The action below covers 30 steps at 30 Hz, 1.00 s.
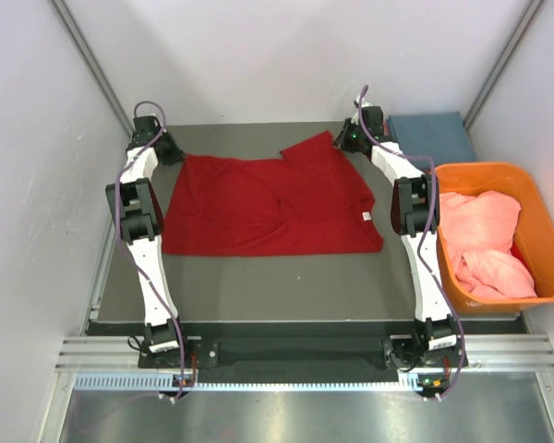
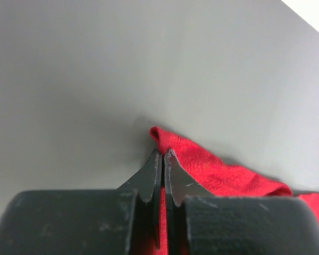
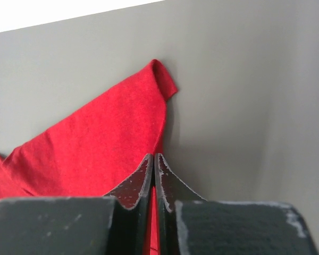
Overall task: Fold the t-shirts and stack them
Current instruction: Fold the tshirt
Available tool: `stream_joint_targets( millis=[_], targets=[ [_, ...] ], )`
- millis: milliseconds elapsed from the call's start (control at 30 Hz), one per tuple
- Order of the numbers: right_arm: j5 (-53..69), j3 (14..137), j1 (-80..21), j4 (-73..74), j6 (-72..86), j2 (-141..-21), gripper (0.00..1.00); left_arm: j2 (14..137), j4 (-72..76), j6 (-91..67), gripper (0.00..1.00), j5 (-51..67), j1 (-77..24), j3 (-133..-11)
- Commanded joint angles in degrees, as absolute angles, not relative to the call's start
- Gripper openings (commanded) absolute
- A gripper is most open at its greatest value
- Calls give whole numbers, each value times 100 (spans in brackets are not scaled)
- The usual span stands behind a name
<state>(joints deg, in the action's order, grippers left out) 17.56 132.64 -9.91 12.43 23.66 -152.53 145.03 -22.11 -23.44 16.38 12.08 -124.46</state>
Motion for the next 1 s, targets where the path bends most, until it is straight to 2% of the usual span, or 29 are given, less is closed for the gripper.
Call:
stream_joint_targets(
  millis=[0,167,400,967],
  targets=[
    [1530,13342,-923,1213,2233,-15197,0,14441,-1951,-2276,0,1749,1266,-12665],
    [1511,13026,-896,810,1864,-14784,0,14274,-2030,-2285,0,1687,1292,-12648],
    [1512,11919,-800,35,1732,-13826,0,14028,-2057,-2259,0,1775,1380,-12410],
    [1529,11488,-765,-633,1459,-13465,0,14054,-1398,-2215,0,2074,1485,-12428]
  ],
)
